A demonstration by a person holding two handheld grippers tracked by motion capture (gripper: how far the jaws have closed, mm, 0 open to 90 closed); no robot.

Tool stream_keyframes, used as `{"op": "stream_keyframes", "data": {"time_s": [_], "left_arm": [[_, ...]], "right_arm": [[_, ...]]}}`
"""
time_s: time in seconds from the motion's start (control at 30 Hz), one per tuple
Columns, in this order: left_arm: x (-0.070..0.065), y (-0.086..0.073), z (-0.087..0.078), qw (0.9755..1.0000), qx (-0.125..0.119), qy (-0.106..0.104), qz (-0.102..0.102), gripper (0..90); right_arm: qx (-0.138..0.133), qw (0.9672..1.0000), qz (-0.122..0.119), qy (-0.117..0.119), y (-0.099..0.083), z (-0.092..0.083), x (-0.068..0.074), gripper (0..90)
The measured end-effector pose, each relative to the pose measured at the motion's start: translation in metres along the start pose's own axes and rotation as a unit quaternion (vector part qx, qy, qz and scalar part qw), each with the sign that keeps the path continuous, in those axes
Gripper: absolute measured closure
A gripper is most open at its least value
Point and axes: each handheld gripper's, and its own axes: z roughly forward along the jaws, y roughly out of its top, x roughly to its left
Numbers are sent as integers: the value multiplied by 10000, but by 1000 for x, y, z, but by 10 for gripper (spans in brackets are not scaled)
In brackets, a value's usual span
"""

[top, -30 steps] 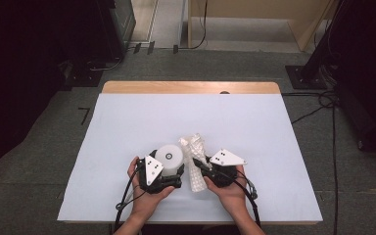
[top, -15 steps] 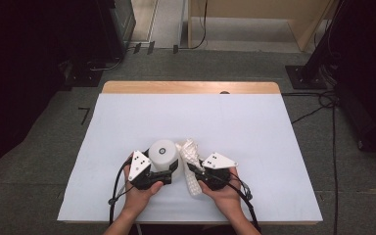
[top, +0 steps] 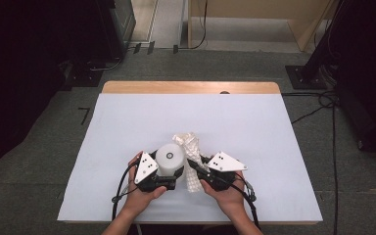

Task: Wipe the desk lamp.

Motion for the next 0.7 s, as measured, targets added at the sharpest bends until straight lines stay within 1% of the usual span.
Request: {"op": "stream_keyframes", "data": {"time_s": [0.07,0.17,0.2,0.27,0.3,0.37,0.5,0.57,0.63,0.7], "left_arm": [[3,1,-2,10000,-51,27,-32,86],[6,2,-5,9999,-104,76,-94,86],[8,2,-5,9999,-102,80,-74,86],[8,2,-5,9999,-111,84,-87,86],[8,1,-4,9999,-113,69,-105,86],[7,0,-3,9999,-65,46,-75,86],[3,-4,3,9999,66,69,71,86],[2,-6,5,9998,105,108,128,86],[2,-7,7,9996,144,175,183,86],[2,-10,9,9990,231,278,273,86]], "right_arm": [[169,9999,-12,-22,-7,7,1,727],[477,9988,59,4,-18,18,1,727],[571,9983,95,21,-21,21,1,727],[658,9977,165,42,-23,24,1,727],[655,9977,156,44,-23,24,1,727],[612,9980,144,30,-20,21,1,727],[266,9993,234,73,-8,9,0,727],[103,9997,201,82,-2,4,0,727],[69,9998,172,81,-1,2,-1,727],[92,9997,198,54,-3,3,-5,727]]}}
